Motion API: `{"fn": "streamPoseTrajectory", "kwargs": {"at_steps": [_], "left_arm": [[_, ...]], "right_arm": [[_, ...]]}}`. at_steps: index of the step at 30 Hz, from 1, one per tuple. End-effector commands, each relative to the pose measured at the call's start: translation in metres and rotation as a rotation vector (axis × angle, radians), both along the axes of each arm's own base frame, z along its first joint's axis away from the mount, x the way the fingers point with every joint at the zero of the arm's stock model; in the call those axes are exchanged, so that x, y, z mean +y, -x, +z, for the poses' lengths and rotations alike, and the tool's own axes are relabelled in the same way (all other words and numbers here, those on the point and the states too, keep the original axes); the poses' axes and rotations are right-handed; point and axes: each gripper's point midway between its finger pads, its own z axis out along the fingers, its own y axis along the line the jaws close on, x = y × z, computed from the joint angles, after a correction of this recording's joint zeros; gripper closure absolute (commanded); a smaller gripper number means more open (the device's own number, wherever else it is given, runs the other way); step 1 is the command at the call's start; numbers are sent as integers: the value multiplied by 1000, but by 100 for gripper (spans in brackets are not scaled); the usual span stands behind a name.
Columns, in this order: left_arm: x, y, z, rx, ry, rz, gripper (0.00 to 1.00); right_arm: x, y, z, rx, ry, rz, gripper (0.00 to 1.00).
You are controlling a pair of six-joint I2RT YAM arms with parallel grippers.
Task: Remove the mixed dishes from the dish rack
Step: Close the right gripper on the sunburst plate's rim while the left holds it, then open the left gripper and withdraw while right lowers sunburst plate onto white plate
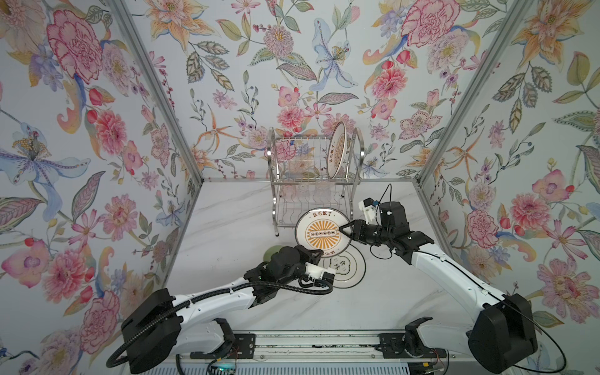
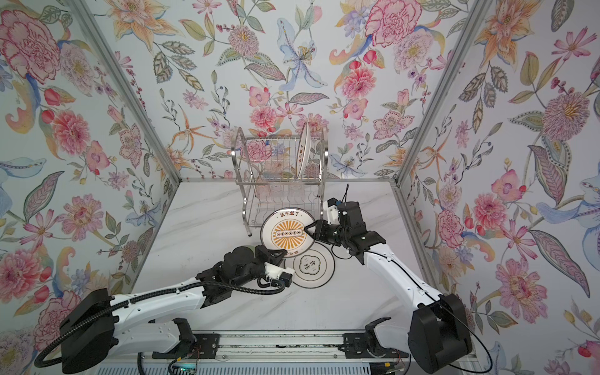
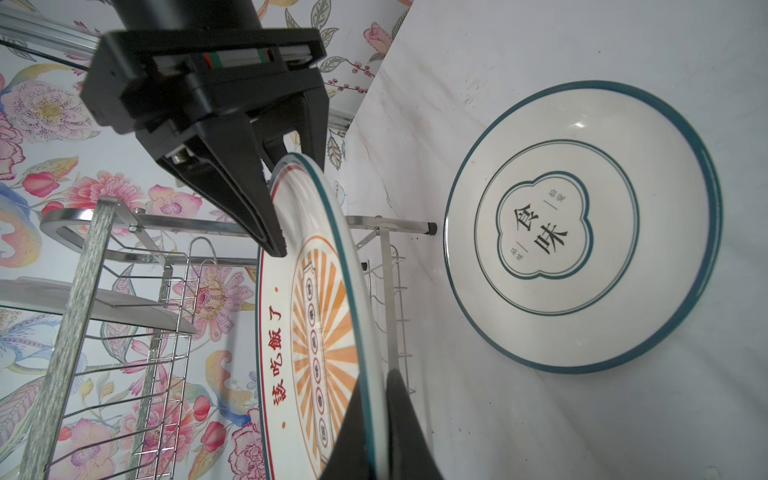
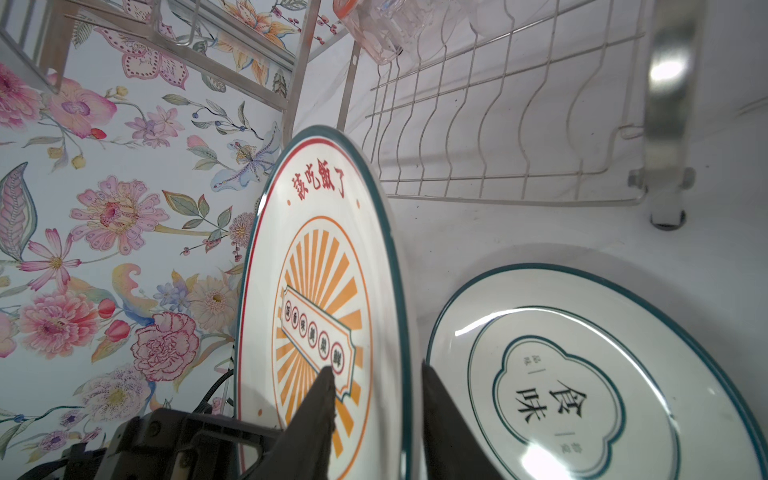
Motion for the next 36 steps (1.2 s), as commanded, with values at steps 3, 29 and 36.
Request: {"fn": "streamPoseTrajectory", "kwargs": {"at_steps": [3, 29, 36], "left_arm": [[-9, 1, 20, -69, 53, -16, 100], [4, 0, 87, -10, 408, 77, 1], [29, 12, 114, 147, 669, 119, 1]], "right_arm": [[6, -5, 6, 18, -28, 25, 72], [-56, -17, 48, -285, -29, -189, 100], [-80, -1, 35, -299, 98, -216, 100]]}}
